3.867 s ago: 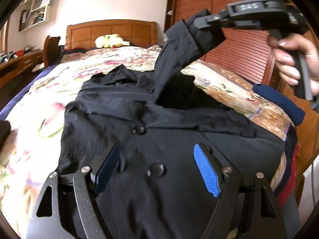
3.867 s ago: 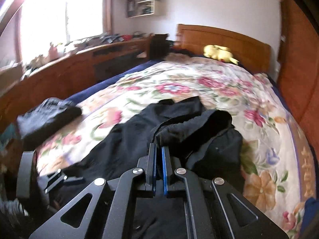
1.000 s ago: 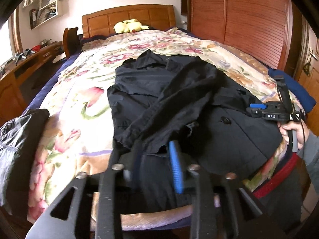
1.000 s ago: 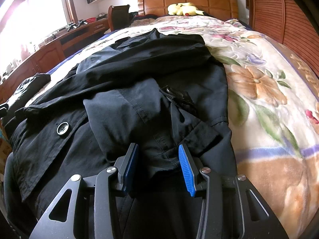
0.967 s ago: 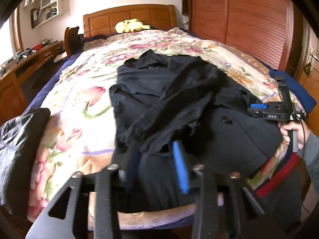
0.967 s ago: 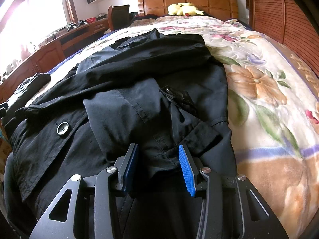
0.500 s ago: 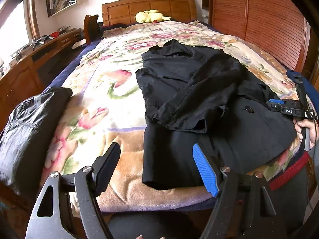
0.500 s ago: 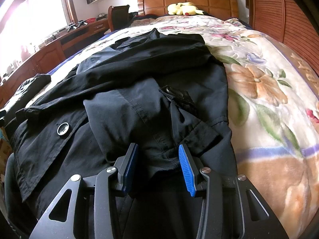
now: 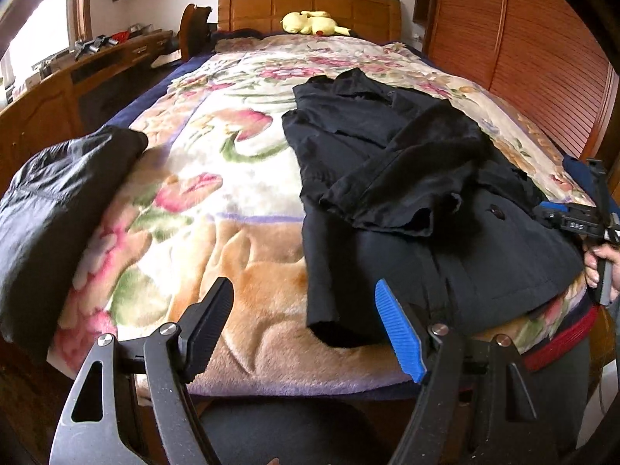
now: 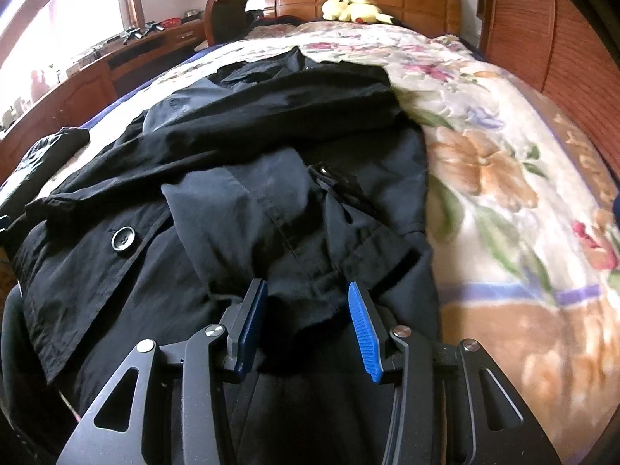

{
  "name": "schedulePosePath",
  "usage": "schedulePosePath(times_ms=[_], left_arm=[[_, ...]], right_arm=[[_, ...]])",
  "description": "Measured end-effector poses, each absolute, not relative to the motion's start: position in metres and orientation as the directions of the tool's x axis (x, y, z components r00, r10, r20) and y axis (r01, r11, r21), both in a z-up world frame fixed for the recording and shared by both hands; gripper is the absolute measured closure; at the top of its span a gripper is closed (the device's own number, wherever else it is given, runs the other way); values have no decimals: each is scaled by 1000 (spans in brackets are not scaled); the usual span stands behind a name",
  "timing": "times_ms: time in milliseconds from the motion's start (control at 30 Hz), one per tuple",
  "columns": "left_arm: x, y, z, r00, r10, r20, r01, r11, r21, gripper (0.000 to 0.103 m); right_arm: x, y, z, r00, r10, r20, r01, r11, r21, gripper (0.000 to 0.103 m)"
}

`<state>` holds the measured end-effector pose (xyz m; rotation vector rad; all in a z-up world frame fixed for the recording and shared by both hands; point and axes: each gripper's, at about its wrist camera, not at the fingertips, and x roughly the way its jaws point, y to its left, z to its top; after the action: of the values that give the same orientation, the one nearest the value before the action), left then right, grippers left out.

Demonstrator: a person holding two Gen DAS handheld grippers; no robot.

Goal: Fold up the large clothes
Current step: 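Close the left gripper on the folded coat while the right gripper grasps its other edge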

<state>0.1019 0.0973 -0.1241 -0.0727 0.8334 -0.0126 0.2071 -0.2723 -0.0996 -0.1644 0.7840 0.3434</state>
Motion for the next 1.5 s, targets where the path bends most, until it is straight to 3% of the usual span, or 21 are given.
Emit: schedulePosePath(times_ms=[367, 700, 933, 1100, 1133, 1267, 1333, 1500], left_arm=[[95, 104, -142, 639, -68, -766, -18, 995, -103, 26], [94, 108, -152, 622, -83, -779, -27, 992, -127, 26], [91, 111, -145, 651, -109, -751, -19, 987, -160, 26], [87, 109, -137, 680, -146, -718, 16, 983, -185, 27], [87, 108, -136, 682, -160, -713, 28, 981, -194, 27], [88, 105, -137, 686, -202, -699, 54, 972, -228, 55], [89, 104, -140, 683, -199, -703, 48, 972, -228, 62], [93, 105, -147, 671, -202, -714, 32, 969, -245, 63]], right_arm=[[140, -312, -71, 725, 126, -677, -269, 957, -110, 55], [117, -325, -89, 668, 159, -727, -275, 960, -43, 44], [125, -345, -97, 644, 255, -722, -254, 961, 112, 42], [125, -343, -97, 645, 237, -727, -265, 961, 79, 42], [126, -342, -98, 644, 236, -728, -264, 961, 78, 42], [127, -340, -99, 641, 229, -732, -261, 963, 72, 42], [128, -337, -98, 641, 224, -735, -263, 963, 63, 45], [126, -328, -97, 632, 234, -739, -302, 952, 43, 64]])
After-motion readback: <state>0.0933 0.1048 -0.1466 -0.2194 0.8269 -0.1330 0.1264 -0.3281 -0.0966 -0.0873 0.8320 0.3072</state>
